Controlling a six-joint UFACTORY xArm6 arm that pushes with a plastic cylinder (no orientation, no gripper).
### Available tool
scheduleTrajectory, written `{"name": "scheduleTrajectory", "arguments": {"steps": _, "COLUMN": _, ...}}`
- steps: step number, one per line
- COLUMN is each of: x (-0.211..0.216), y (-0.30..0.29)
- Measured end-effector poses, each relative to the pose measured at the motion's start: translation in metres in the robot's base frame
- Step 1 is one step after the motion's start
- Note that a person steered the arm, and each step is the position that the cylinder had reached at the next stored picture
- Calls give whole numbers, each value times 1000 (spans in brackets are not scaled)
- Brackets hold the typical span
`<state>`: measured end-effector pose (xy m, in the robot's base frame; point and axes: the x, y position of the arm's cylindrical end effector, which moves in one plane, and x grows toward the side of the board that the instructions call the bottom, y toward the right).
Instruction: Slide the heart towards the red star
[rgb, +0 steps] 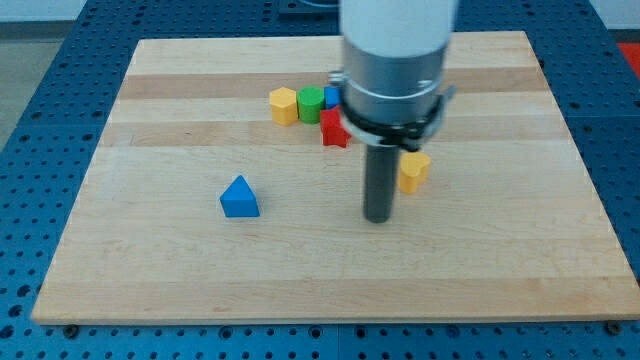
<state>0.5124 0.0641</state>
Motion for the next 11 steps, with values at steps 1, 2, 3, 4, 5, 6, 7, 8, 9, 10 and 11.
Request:
{"name": "scheduleTrajectory", "arguments": {"steps": 1, "x": 0, "y": 44}}
{"name": "scheduleTrajectory", "arguments": {"steps": 2, "x": -11, "y": 66}}
{"name": "scheduleTrajectory", "arguments": {"steps": 3, "x": -29, "y": 66}}
{"name": "scheduleTrajectory", "arguments": {"steps": 4, "x": -43, "y": 65}}
{"name": "scheduleTrajectory", "arguments": {"steps": 5, "x": -46, "y": 51}}
{"name": "scheduleTrajectory", "arguments": {"steps": 6, "x": -46, "y": 25}}
{"name": "scheduleTrajectory", "arguments": {"steps": 7, "x": -46, "y": 3}}
{"name": "scheduleTrajectory", "arguments": {"steps": 8, "x": -53, "y": 0}}
{"name": "scheduleTrajectory", "arguments": {"steps": 9, "x": -65, "y": -4}}
{"name": "scheduleTrajectory", "arguments": {"steps": 10, "x": -69, "y": -14}}
{"name": "scheduleTrajectory", "arguments": {"steps": 11, "x": -69, "y": -23}}
